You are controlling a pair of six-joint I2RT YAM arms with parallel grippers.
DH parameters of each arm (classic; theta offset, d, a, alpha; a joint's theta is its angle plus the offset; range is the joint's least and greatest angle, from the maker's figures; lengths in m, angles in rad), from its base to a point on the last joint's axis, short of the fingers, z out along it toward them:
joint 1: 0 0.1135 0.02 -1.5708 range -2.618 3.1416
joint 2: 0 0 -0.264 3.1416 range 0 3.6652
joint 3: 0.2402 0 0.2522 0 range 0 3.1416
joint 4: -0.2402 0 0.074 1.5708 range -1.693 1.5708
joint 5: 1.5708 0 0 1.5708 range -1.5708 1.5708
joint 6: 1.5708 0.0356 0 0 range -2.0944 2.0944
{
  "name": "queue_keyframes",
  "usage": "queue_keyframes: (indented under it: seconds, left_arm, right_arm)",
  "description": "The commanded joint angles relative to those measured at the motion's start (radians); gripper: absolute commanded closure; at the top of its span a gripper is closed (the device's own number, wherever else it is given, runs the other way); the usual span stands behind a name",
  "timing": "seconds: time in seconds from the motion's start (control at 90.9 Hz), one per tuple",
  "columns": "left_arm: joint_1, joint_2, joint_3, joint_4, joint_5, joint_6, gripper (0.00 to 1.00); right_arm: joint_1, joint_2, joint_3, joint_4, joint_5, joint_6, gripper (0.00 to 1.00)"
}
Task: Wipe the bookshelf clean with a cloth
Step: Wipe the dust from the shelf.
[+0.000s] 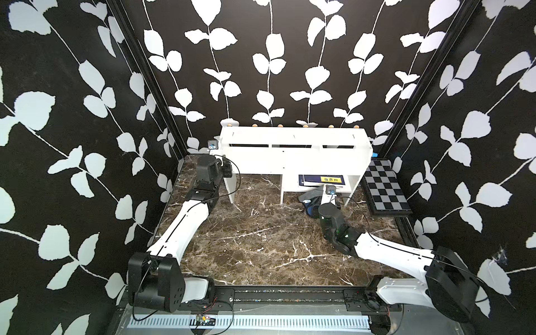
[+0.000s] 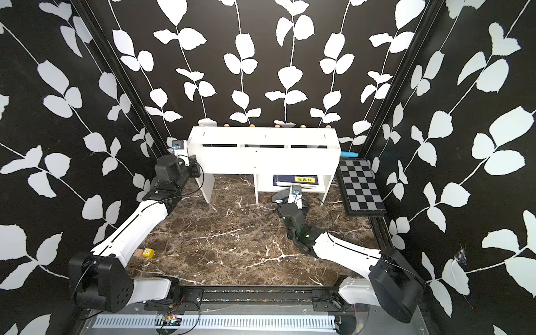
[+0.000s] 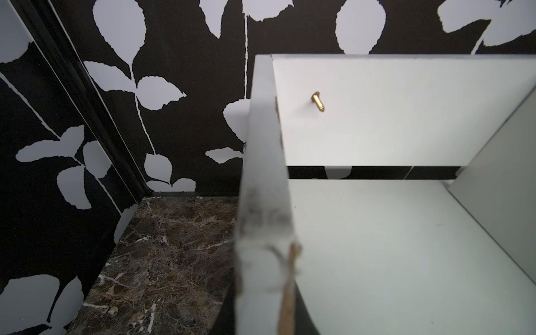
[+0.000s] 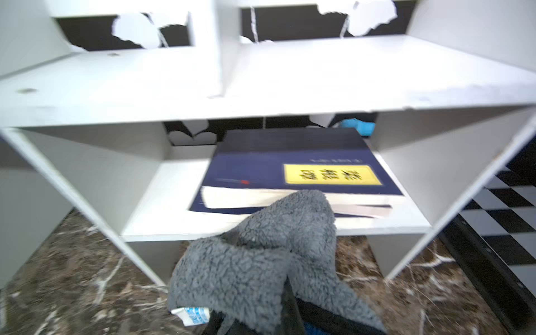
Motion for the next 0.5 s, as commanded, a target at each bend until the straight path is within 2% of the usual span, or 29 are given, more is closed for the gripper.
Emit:
queue_keyframes:
  seconds: [0.0, 0.308, 0.484]
  left_arm:
    - [-0.006, -0.04, -0.016, 0.015, -0.024, -0.027, 1.0]
    - [-0.006, -0.044, -0.018, 0.018, -0.019, -0.026, 1.0]
    - [-0.006, -0.046, -0.02, 0.021, -0.018, -0.022, 1.0]
  right_arm:
    - [0.042, 0.042, 0.082, 0.083, -0.022, -0.083, 1.0]
    - [0.048, 0.264, 0.316, 0.149, -0.039, -0.102, 1.0]
    - [0.048, 0.4, 0.37, 0.16, -0.06, -0.076, 1.0]
